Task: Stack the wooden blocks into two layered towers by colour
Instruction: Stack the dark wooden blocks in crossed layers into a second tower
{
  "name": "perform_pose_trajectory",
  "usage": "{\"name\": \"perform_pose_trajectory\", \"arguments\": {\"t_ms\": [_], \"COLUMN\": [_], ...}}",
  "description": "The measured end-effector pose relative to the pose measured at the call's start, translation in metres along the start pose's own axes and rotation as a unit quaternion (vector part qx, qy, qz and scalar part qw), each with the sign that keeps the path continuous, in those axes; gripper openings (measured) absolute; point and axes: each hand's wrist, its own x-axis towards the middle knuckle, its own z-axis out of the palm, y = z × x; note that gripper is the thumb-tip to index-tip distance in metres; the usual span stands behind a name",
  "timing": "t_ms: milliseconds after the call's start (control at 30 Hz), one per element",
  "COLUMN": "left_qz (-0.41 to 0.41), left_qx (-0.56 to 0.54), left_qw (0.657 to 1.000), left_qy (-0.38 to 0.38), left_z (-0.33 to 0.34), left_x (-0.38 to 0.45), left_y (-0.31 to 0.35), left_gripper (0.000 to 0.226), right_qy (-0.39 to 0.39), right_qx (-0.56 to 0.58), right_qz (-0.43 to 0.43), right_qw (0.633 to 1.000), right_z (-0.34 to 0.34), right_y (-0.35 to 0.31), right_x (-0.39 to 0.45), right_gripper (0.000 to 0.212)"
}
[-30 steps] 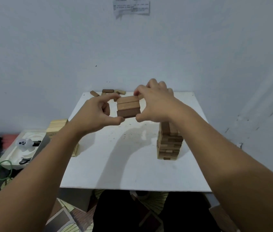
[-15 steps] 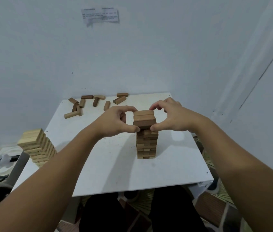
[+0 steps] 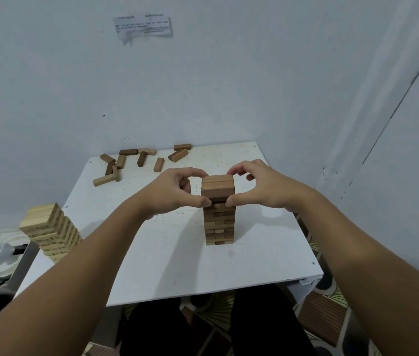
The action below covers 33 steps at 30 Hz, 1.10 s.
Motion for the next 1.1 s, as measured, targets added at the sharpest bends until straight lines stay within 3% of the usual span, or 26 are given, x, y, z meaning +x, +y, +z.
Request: {"name": "perform_pose_trajectory", "arguments": {"t_ms": [300,500,1100], "left_qz": [-0.014,-0.009,-0.012], "left_qx": [-0.043,-0.09,-0.16], "left_qw": [0.999,0.996,0.986], "left_qy": [0.003,0.023,0.043], "left_z": [0.0,0.001,0.002], "left_x": [-0.003,-0.008,-0.009], "left_y": [-0.008,-0.016,-0.026], "left_gripper": [0.066,0.079,0.067], "right_qy": [-0.016,-0.012,-0.007], "right_qx": [0.031,0.06,0.107], "right_qz": [0.002,-0.001,-0.007], "right_qw": [0.999,0.998,0.994], "right_z": [0.006,0.008,0.011], "right_y": [0.01,0.017,0.023], "right_x": [0.004,0.005,0.001], "right_gripper": [0.059,0.07,0.076]}}
